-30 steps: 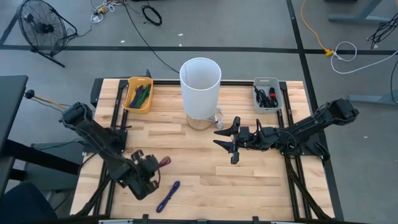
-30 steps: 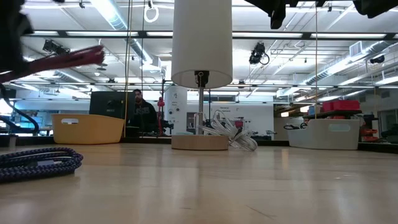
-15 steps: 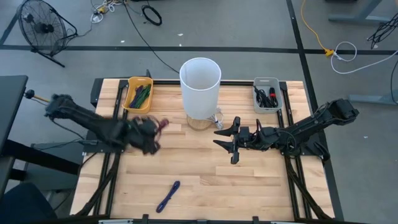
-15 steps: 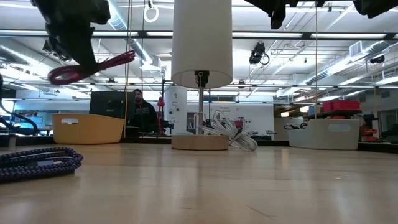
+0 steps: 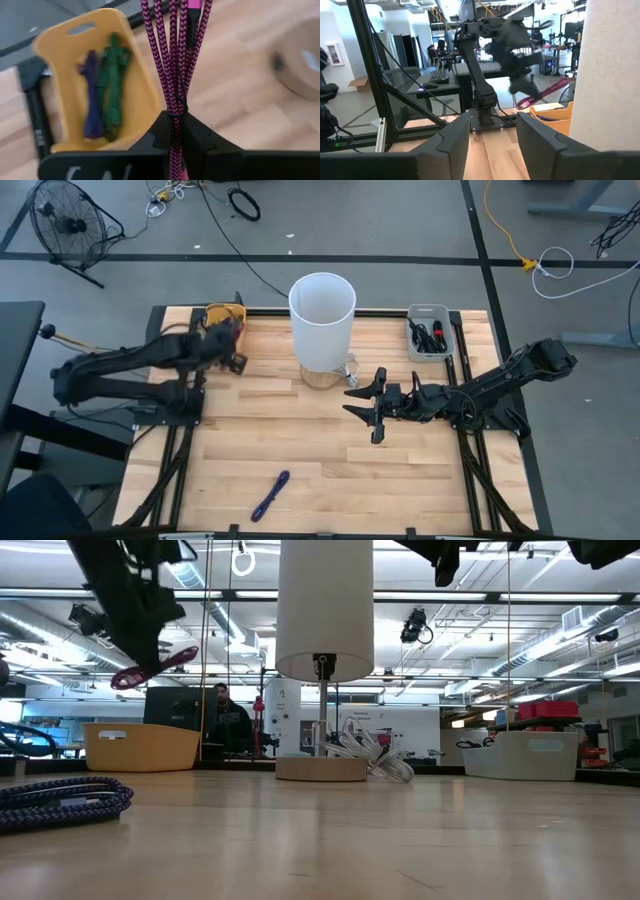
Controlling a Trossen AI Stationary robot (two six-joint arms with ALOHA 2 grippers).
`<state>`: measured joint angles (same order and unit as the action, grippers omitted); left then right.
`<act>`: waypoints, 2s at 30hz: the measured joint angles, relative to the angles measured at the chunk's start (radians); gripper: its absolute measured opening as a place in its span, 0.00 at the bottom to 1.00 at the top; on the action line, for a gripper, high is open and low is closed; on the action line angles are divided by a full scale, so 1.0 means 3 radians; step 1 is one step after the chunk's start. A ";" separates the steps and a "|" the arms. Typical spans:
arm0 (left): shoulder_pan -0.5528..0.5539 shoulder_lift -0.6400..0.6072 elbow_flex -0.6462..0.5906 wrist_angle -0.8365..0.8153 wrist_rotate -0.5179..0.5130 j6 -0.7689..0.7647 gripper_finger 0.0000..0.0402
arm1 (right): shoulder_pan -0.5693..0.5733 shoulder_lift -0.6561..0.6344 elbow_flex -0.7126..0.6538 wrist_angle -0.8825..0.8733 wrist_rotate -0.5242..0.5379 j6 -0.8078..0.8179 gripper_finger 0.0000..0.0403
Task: Pick & Place USB Port
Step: Put the pink USB cable into the yellow bin, then put the violet USB cable into the yellow bin
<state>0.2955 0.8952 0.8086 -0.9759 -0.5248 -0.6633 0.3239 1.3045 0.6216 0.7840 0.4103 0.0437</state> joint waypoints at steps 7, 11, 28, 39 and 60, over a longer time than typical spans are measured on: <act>0.0918 0.0340 0.0000 0.0317 0.0273 0.0545 0.05 | 0.0000 0.0000 0.0000 0.0002 0.0000 -0.0001 0.41; 0.1288 0.0611 0.0000 0.0469 0.0412 0.0790 0.05 | 0.0000 0.0000 0.0000 0.0002 0.0000 -0.0004 0.41; 0.1951 0.1173 0.0008 0.0831 0.0303 0.1126 0.05 | -0.0008 0.0001 0.0000 0.0103 0.0000 -0.0207 0.41; 0.1948 0.1173 0.0009 0.0825 0.0306 0.1114 0.18 | -0.0022 0.0001 0.0000 0.0100 0.0000 -0.0206 0.41; 0.1583 0.0870 0.0342 0.0445 0.1618 0.1374 0.34 | -0.0052 0.0001 0.0000 0.0100 0.0000 -0.0203 0.41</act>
<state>0.7702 1.1564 0.9110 -0.8424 -0.0395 -0.2512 0.3084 1.3048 0.6216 0.8141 0.4103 -0.0174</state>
